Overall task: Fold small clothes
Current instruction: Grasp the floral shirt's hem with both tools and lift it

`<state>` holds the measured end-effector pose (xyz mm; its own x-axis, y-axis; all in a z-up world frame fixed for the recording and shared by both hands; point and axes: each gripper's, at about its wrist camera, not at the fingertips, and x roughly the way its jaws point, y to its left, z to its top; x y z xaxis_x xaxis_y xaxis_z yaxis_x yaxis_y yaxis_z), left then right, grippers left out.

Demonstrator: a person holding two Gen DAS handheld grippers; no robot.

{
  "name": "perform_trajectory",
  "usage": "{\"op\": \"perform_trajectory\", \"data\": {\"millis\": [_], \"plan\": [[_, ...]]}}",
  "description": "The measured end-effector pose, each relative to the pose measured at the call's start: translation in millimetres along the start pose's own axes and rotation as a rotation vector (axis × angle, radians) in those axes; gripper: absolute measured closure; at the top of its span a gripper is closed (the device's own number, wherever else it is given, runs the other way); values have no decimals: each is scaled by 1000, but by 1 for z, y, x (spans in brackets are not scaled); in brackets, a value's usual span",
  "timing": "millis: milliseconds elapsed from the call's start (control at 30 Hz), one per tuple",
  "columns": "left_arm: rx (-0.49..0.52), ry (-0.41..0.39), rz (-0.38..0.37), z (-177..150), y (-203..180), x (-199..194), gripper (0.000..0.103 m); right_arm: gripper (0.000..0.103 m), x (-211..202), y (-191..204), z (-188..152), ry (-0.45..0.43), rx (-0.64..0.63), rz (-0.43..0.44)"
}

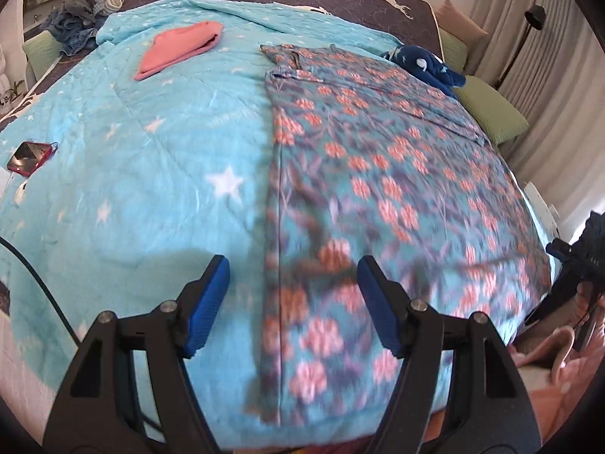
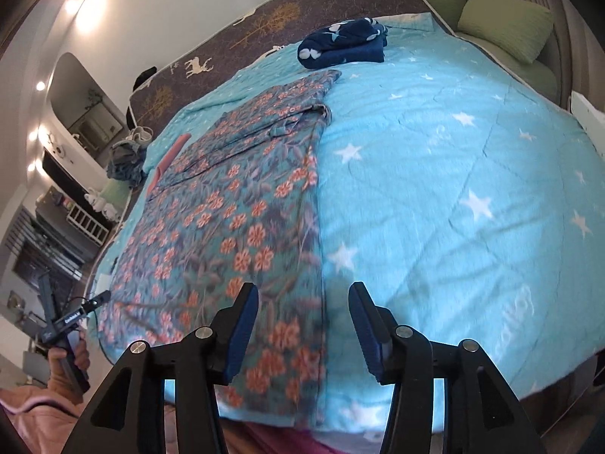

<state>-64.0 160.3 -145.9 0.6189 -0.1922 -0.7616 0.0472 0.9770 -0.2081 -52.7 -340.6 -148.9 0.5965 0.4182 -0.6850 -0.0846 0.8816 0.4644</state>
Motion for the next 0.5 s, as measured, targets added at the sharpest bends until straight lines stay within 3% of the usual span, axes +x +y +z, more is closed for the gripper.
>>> {"op": "perform_trajectory", "data": {"millis": [167,500], "plan": [[-32,11,5,-16,5,-11,30,51,-4,-3,-19,15,9,39],[-117,42,-71,-31,14,-16,26,51,1,-10,-36,34,38,112]]}}
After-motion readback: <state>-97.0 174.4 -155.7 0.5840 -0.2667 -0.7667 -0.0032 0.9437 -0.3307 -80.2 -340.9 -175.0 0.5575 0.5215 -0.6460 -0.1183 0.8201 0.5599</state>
